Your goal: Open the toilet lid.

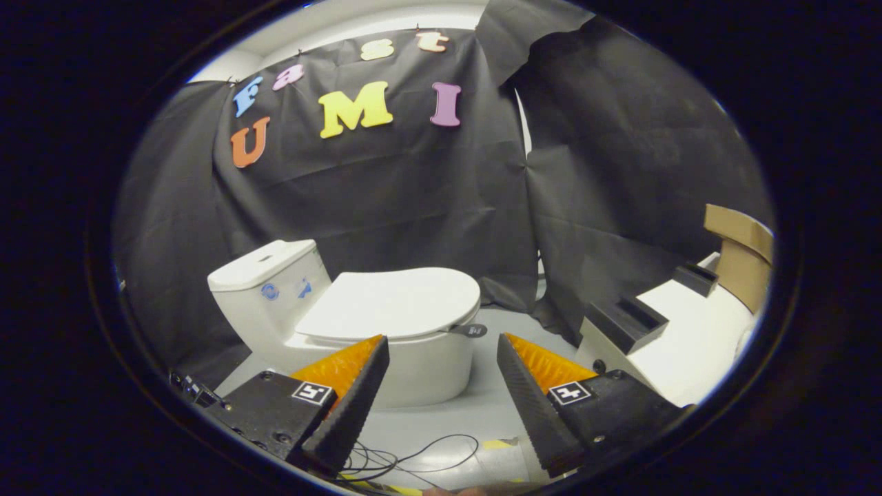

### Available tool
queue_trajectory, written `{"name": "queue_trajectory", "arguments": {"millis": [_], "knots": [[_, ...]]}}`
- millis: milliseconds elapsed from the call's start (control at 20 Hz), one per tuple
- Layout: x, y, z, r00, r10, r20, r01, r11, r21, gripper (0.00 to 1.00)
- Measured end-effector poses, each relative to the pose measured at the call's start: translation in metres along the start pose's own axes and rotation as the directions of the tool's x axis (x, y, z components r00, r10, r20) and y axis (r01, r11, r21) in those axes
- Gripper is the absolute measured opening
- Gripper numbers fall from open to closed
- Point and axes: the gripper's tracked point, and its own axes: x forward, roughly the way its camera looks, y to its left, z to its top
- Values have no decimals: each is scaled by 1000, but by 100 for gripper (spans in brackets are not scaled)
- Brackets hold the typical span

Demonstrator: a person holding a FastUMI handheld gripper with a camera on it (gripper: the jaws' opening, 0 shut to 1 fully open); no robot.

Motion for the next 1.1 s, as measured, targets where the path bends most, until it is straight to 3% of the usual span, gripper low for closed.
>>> {"name": "queue_trajectory", "arguments": {"millis": [650,850,1100], "knots": [[112,-25,-2,989,-31,-146,35,999,25,99],[142,-33,-2,980,5,-197,16,994,104,99],[178,-53,-18,955,-3,-296,54,985,163,99]]}}
